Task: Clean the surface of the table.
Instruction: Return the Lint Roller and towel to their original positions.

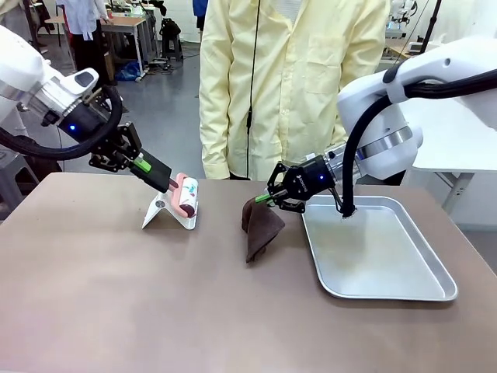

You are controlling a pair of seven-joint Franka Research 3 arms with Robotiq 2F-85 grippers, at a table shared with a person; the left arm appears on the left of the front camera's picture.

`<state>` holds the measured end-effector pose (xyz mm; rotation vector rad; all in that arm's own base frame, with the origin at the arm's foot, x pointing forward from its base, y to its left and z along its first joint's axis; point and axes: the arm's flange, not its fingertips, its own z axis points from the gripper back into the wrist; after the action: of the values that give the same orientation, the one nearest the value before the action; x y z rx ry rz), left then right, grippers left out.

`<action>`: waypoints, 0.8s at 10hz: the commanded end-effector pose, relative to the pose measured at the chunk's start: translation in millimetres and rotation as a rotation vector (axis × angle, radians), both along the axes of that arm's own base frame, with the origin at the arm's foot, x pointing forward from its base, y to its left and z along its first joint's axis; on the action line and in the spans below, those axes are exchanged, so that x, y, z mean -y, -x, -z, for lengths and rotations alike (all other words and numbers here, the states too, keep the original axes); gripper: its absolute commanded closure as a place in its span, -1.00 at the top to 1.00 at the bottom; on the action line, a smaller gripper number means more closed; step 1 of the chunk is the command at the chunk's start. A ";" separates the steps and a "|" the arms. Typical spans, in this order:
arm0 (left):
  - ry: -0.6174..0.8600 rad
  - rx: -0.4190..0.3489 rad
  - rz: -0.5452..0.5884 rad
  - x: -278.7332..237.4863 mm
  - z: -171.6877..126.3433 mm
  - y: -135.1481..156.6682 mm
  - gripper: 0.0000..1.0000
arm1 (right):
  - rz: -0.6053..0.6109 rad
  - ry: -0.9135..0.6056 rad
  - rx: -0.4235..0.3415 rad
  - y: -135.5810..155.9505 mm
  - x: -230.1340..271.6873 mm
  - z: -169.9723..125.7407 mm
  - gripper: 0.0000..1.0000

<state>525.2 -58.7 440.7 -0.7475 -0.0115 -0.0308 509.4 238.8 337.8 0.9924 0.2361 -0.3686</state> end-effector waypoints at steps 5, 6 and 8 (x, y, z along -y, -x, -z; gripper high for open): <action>-0.135 -0.020 -0.060 27.0 11.7 -25.3 -0.60 | -0.030 -0.031 -0.057 3.7 14.8 6.7 -0.89; -0.144 -0.031 -0.062 28.0 14.9 -28.1 -0.60 | -0.034 -0.040 -0.058 4.8 18.4 7.3 -0.89; -0.158 -0.041 -0.065 28.0 17.8 -29.8 -0.60 | -0.036 -0.051 -0.064 4.5 21.6 8.9 -0.89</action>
<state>550.3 -86.3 417.6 -0.6238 -0.0036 0.0264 508.3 221.2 328.0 1.0223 0.3137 -0.3768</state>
